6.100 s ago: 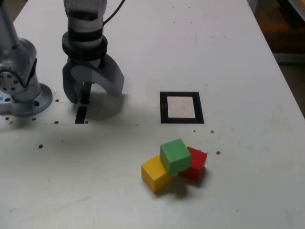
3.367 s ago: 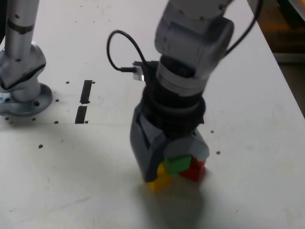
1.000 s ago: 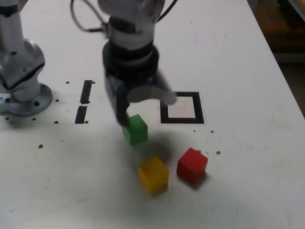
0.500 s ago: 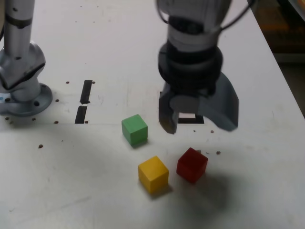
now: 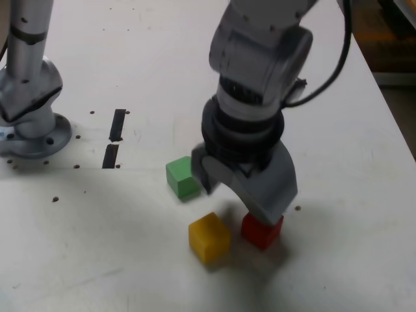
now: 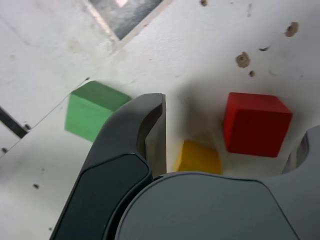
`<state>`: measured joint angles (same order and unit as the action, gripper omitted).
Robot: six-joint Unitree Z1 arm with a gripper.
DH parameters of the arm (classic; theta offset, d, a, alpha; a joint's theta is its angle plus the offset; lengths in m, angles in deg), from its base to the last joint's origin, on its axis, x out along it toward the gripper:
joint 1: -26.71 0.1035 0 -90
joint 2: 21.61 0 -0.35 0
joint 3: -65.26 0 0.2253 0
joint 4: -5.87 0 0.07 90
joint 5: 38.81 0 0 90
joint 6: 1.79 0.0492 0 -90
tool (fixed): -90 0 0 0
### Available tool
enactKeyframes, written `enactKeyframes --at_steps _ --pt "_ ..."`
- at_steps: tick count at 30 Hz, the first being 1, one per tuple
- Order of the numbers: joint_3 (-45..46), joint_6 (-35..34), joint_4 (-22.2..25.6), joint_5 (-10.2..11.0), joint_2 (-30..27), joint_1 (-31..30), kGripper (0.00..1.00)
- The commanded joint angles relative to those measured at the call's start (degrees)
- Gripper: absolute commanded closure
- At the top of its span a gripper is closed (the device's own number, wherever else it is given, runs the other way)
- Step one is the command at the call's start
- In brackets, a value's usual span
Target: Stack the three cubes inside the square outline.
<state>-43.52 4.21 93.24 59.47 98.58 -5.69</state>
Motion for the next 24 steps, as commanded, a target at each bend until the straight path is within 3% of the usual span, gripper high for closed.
enactKeyframes --at_steps 1,14,24 --pt "0.09 0.11 -0.98 0.22 0.63 -0.27 0.08" --pt "-1.38 0.15 -2.59 -0.25 3.8 -0.42 0.1" --pt "-2.9 0.1 -3.01 0.23 5.71 -0.41 0.25"
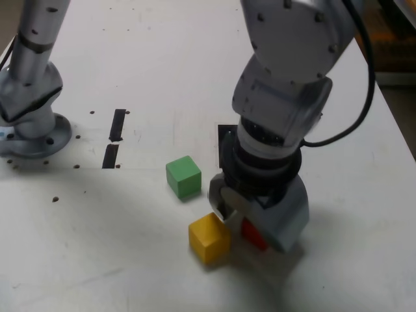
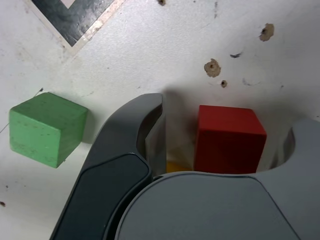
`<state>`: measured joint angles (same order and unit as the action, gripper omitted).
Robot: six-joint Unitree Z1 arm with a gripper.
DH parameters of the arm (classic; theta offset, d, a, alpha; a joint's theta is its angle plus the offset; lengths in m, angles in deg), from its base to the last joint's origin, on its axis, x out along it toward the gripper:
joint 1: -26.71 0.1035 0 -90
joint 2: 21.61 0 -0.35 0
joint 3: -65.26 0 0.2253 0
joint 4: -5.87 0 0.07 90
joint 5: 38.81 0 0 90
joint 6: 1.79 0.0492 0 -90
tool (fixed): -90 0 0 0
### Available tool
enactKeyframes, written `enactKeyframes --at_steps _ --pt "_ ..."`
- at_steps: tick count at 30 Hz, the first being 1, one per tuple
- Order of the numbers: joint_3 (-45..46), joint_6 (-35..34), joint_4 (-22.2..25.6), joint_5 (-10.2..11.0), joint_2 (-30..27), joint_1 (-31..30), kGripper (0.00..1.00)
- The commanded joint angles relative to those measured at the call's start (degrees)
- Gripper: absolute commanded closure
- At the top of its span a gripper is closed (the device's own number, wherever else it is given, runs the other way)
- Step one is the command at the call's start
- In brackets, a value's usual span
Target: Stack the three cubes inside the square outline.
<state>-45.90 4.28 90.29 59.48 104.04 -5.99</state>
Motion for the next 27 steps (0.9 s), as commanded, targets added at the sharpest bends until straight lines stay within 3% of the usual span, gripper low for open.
enactKeyframes --at_steps 1,8,18,24,27 --pt "-0.63 -0.04 -0.11 0.31 0.29 -0.11 0.28" --pt "-0.74 -1.84 -0.2 0.48 0.32 -0.11 0.57" --pt "-1.43 -3.31 0.55 0.54 -0.13 -0.1 0.68" --pt "-1.72 -5.06 2.44 1.9 -3.37 1.48 0.77" --pt "-1.53 -6.08 3.7 1.52 -5.3 4.23 0.79"
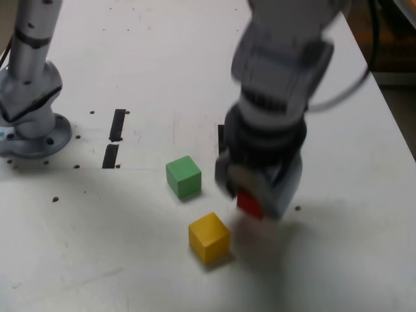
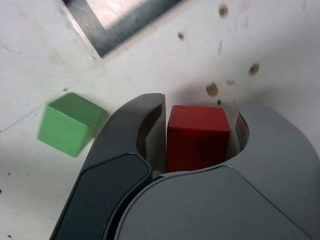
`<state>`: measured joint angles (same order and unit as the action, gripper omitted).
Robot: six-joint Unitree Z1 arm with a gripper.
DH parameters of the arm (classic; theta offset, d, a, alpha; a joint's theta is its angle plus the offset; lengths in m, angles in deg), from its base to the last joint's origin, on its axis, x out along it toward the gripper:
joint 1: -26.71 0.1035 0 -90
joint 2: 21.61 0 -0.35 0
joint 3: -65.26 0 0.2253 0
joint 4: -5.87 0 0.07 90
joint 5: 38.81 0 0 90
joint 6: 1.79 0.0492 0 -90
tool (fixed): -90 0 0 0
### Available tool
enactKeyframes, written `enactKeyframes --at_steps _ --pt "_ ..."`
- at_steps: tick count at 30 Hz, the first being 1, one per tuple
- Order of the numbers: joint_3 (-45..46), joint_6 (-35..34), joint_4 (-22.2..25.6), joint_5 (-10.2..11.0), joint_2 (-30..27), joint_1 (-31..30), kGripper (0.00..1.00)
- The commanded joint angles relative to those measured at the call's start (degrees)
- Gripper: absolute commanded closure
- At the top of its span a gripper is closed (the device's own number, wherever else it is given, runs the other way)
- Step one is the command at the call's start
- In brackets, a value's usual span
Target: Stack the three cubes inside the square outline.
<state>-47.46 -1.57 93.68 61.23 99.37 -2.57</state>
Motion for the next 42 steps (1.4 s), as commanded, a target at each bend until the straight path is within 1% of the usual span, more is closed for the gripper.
enactKeyframes --at_steps 1,5,9,11,16,18,21,25,32,36,42 --pt "0.1 -0.72 0.63 -0.46 -1.15 1.92 0.8" --pt "0.29 -4.11 1.79 -1.61 -2.13 6.45 0.8" --pt "0.61 -9.04 2.11 -3.1 -2.26 10.58 0.84" --pt "1.06 -11.39 2.08 -3.43 -2.58 12.08 0.86" --pt "3.93 -16.06 1.86 -2.69 -3.89 15.0 0.87" --pt "5.92 -16.95 0.92 -2.37 -4.44 15.98 0.87" --pt "9.29 -17.47 -1.66 -2.26 -5.24 17.07 0.87" --pt "12.37 -17.56 -5.15 -2.67 -5.67 17.99 0.87" --pt "13.35 -17.56 -6.29 -2.6 -5.05 18.98 0.86" --pt "13.35 -17.49 -6.97 -2.45 -4.45 19.38 0.82" --pt "13.32 -17.06 -7.86 -2.6 -2.86 19.97 0.68"
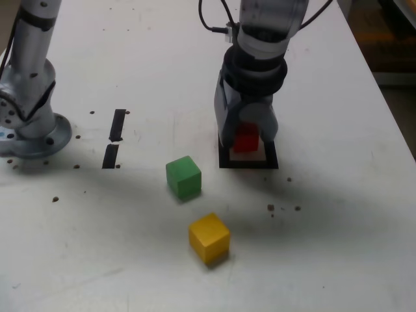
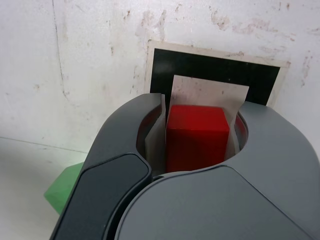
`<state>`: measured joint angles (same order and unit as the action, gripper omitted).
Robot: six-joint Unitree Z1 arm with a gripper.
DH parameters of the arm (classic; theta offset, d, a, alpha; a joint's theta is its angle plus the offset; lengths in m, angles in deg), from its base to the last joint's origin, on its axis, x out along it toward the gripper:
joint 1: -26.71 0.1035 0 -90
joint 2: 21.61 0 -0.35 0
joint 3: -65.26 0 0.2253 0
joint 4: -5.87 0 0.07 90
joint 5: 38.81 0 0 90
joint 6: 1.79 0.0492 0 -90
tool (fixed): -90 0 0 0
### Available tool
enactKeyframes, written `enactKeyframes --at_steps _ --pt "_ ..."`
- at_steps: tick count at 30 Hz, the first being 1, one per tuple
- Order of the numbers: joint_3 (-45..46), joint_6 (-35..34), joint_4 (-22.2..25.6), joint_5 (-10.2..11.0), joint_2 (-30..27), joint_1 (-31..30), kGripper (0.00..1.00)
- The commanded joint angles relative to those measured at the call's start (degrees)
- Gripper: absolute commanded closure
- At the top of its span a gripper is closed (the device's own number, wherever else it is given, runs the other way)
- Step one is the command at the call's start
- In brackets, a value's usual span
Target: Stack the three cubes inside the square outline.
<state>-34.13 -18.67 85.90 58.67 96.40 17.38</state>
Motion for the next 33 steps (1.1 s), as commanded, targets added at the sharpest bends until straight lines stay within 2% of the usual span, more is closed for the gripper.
enactKeyframes --at_steps 1,4,10,13,19,24,28,33 --pt "-0.06 0.1 -0.22 0.05 0.28 0.07 0.66" --pt "-0.13 0.19 -0.12 0.29 0.31 0.09 0.56" --pt "-0.11 0.26 0.31 0.38 -0.1 0.1 0.15" --pt "-0.12 0.26 0.95 0.35 -0.39 0.1 0.04" --pt "-1.19 -0.17 3.55 0.09 -2.36 -0.34 0.0" --pt "-5.73 -5.34 10.58 -1.62 -6.31 -4.59 0.01" --pt "-10.56 -12.91 15.94 -4.04 -8.9 -9.94 0.01" --pt "-15.67 -21.6 18.27 -8.53 -9.16 -16.06 0.01"
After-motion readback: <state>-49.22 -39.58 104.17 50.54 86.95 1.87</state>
